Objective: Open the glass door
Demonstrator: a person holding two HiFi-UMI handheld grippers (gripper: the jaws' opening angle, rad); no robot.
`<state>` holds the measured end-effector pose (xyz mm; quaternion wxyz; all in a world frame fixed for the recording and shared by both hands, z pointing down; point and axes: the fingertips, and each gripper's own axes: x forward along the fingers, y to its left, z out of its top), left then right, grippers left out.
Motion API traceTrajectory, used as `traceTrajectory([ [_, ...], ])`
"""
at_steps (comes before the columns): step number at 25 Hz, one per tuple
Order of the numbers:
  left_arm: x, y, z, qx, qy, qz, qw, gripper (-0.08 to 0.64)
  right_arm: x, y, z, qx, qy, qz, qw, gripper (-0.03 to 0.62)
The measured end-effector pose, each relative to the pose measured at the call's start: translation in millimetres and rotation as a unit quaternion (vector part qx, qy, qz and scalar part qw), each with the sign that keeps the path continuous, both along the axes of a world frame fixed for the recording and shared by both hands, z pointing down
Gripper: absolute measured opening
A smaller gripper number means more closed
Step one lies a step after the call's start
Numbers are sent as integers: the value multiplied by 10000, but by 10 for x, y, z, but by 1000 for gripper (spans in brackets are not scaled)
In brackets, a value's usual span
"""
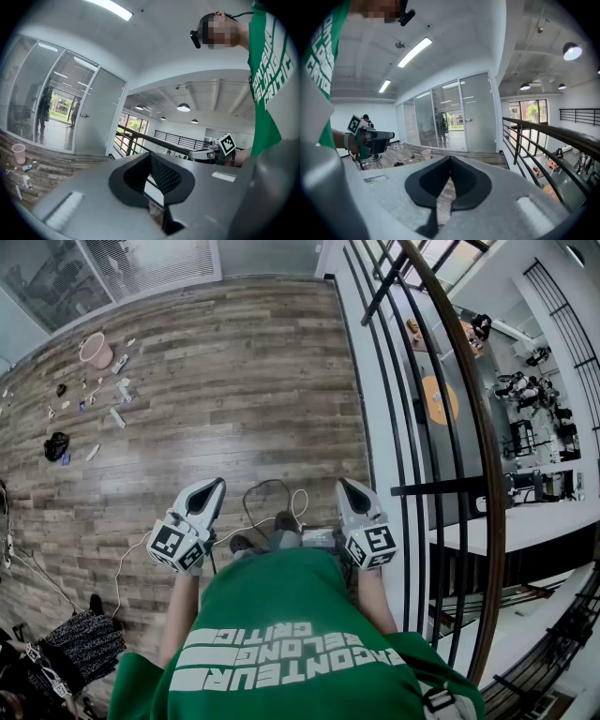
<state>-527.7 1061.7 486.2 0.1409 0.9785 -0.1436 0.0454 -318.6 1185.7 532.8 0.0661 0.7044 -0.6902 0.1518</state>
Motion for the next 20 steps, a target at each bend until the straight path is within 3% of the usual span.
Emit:
traceTrajectory([
  [7,268,69,38,69,13,72,9999,15,268,76,-21,57,-27,16,10000,-6],
  [14,804,127,-18,52,-73,-6,10000,15,815,152,-115,167,-105,-58,9998,-6],
  [18,963,81,-83,104,-75,-251,9996,17,1059,-11,-107,139,-126,-353,9992,-6],
  [20,846,-18,-58,124,-142,-653,9977,17,1135,-148,-89,139,-67,-546,9984,-6],
])
